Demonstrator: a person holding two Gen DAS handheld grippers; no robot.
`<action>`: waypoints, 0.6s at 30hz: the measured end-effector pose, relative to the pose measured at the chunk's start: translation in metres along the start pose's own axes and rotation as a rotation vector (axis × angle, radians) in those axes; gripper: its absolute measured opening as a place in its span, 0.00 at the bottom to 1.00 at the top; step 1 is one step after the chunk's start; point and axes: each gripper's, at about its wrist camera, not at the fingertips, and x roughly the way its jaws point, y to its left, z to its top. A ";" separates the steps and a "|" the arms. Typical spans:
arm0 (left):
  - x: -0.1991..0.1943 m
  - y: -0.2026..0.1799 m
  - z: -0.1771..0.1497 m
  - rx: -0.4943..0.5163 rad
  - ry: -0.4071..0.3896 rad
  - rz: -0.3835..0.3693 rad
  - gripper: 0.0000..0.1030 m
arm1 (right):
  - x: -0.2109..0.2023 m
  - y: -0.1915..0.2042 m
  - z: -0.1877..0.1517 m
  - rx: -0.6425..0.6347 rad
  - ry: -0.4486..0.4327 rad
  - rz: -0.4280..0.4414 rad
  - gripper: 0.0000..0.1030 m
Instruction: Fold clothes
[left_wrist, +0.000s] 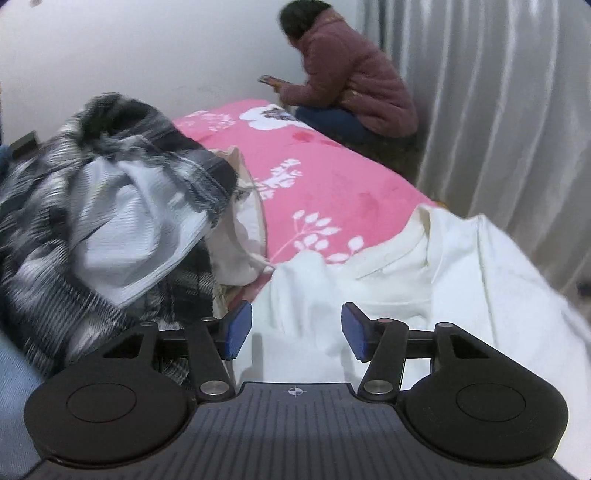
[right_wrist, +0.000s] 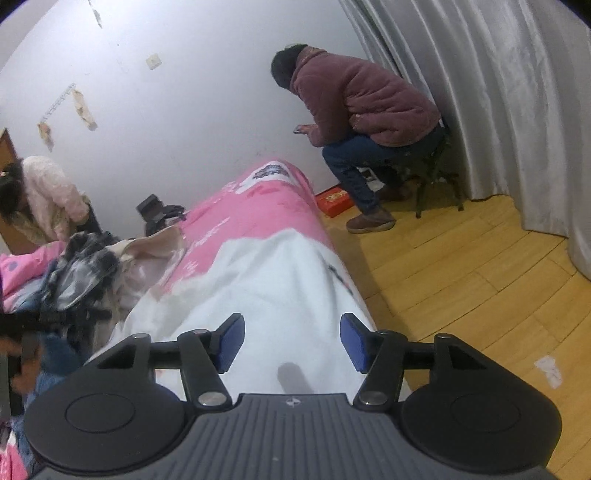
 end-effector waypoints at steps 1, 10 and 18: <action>0.006 0.003 0.001 -0.006 0.006 -0.007 0.56 | 0.010 0.007 0.011 -0.026 0.010 -0.015 0.58; 0.057 0.020 0.017 -0.249 0.093 -0.124 0.55 | 0.135 0.061 0.089 -0.157 0.205 0.060 0.63; 0.075 0.042 0.013 -0.532 0.137 -0.074 0.03 | 0.213 0.086 0.088 -0.173 0.362 -0.064 0.41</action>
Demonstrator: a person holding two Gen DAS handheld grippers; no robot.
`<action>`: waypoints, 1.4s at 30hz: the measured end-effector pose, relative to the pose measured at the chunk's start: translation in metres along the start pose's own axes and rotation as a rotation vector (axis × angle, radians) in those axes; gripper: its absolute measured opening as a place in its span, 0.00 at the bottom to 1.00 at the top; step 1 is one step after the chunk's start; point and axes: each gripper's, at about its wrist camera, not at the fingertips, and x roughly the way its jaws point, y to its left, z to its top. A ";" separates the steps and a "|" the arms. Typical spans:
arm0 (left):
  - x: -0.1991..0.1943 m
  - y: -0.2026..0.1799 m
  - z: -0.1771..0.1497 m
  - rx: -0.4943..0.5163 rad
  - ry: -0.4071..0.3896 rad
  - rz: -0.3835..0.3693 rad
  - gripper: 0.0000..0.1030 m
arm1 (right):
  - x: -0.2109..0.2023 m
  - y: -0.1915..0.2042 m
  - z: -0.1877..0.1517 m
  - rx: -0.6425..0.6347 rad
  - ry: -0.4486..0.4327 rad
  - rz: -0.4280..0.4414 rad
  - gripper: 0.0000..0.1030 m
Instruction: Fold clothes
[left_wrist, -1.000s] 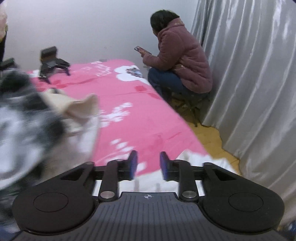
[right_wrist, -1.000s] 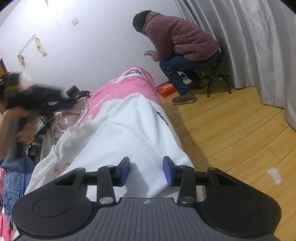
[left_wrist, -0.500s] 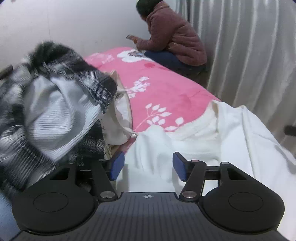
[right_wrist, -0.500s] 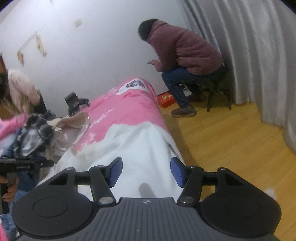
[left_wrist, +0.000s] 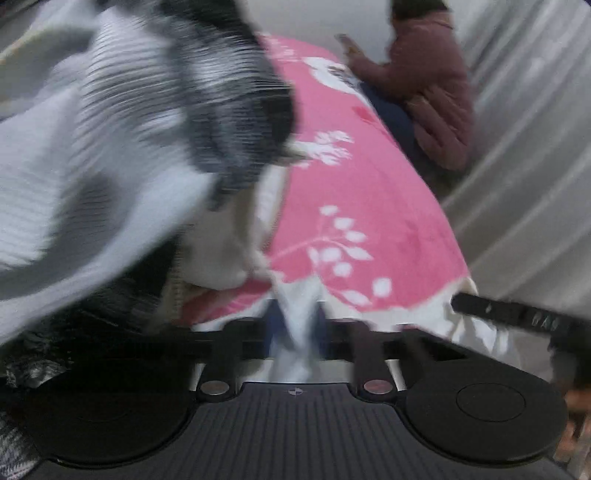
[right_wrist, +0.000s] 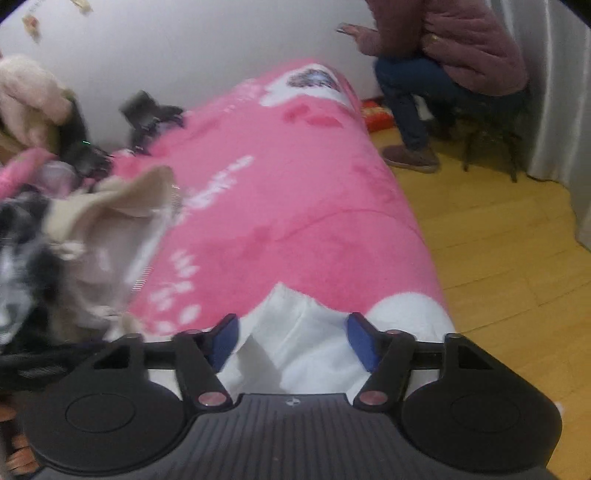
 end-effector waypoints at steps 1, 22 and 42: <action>-0.002 0.001 -0.001 -0.012 -0.013 0.000 0.03 | 0.000 0.005 -0.001 -0.023 -0.007 -0.038 0.25; -0.141 -0.023 -0.064 0.192 -0.271 -0.070 0.02 | -0.119 0.034 -0.047 -0.204 -0.315 -0.062 0.12; -0.233 0.016 -0.232 0.083 -0.217 -0.116 0.07 | -0.251 0.020 -0.231 -0.150 -0.348 0.062 0.13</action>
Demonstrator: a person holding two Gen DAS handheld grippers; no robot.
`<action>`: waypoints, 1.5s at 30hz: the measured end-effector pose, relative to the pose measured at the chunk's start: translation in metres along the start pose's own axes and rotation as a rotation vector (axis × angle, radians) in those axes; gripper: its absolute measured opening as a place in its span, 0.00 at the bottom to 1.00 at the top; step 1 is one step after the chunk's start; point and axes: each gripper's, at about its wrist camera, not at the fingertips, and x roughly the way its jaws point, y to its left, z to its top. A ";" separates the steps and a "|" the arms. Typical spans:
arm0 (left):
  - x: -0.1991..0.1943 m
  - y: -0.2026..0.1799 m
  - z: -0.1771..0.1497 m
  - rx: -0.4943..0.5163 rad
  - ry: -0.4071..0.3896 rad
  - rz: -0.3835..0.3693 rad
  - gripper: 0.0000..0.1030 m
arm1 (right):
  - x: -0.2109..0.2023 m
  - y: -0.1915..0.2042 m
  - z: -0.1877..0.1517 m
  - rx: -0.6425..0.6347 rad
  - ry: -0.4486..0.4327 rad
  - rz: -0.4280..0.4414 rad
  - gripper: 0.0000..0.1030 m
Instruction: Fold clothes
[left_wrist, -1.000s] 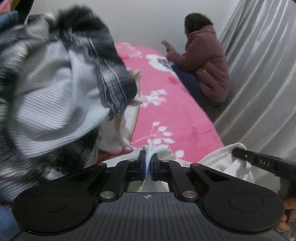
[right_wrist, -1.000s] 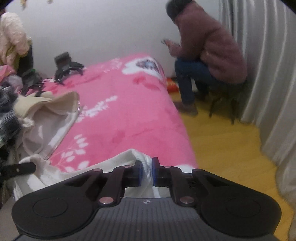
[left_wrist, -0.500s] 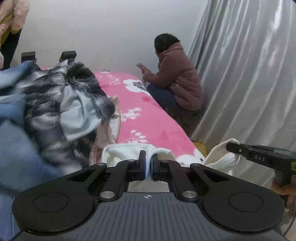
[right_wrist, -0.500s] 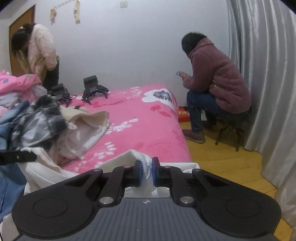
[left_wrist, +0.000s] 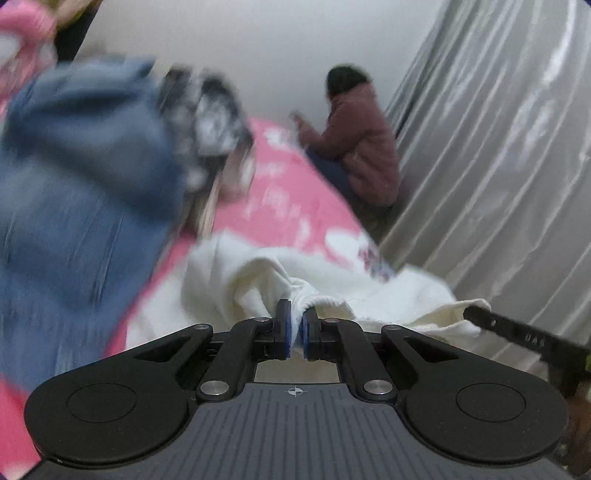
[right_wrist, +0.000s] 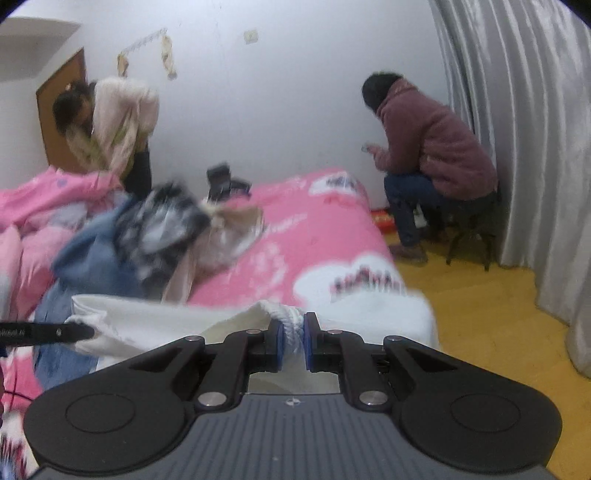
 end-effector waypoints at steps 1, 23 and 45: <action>0.003 0.003 -0.011 0.006 0.050 -0.015 0.09 | -0.002 0.001 -0.010 -0.013 0.025 -0.009 0.13; 0.099 0.134 0.057 -0.677 0.175 -0.177 0.07 | 0.072 -0.103 0.006 0.366 0.157 -0.093 0.70; 0.027 0.135 0.086 -0.447 0.074 -0.003 0.46 | 0.031 -0.085 -0.017 0.255 0.199 -0.152 0.57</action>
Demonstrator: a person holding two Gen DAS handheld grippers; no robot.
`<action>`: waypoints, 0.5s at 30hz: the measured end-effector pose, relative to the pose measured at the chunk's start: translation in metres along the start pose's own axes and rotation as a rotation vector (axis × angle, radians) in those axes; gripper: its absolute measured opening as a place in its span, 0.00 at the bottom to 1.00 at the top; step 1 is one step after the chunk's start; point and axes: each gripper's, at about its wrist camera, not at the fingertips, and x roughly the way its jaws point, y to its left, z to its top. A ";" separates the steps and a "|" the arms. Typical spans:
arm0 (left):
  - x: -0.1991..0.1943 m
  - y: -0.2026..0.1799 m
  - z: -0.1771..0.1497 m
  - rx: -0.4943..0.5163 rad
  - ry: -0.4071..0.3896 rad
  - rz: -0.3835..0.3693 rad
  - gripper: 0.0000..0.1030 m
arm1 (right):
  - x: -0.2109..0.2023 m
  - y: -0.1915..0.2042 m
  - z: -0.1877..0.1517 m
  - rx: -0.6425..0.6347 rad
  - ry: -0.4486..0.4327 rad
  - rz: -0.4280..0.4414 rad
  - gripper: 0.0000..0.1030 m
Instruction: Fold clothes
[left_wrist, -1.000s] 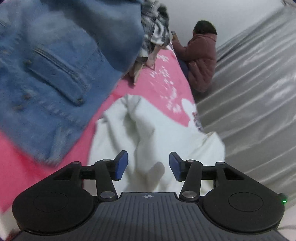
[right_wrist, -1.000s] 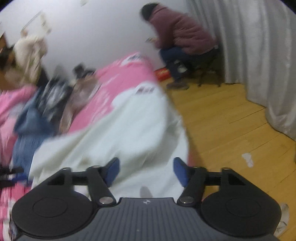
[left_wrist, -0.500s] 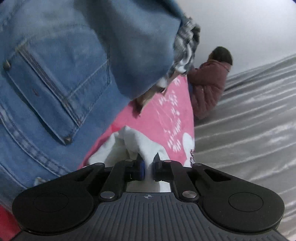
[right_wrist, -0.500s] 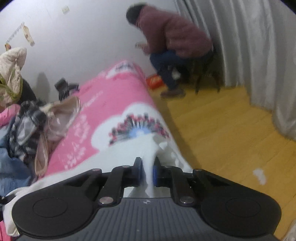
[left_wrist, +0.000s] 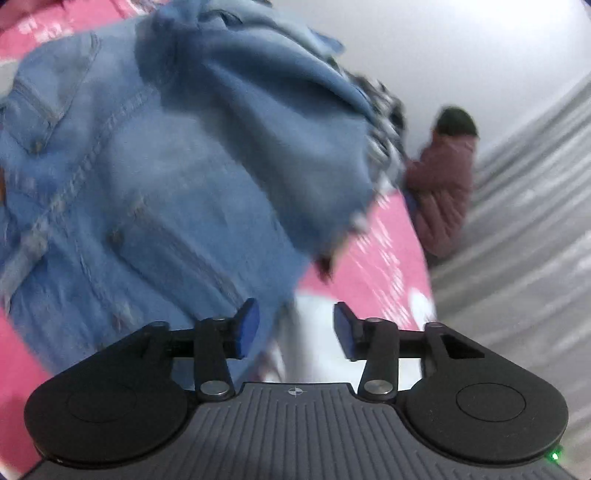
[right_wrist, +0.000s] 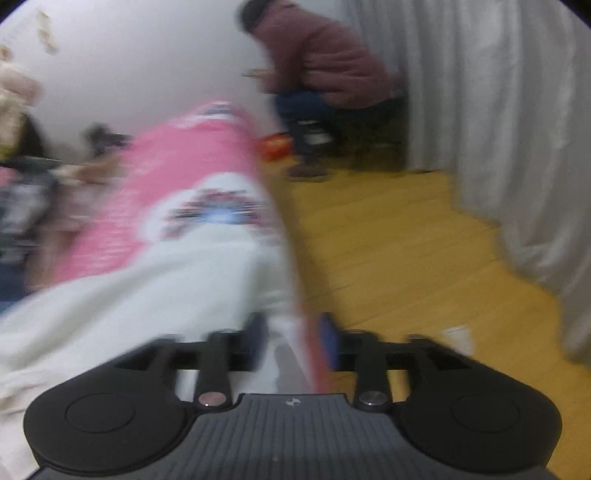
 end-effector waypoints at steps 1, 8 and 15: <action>0.004 -0.002 -0.009 -0.016 0.048 -0.021 0.46 | -0.008 0.004 -0.003 0.007 0.012 0.061 0.59; 0.029 0.014 -0.031 -0.254 0.074 -0.120 0.02 | 0.008 0.029 -0.009 0.039 0.144 0.182 0.57; 0.010 0.013 -0.016 -0.194 0.084 -0.027 0.04 | -0.019 0.028 -0.007 0.021 0.115 0.167 0.15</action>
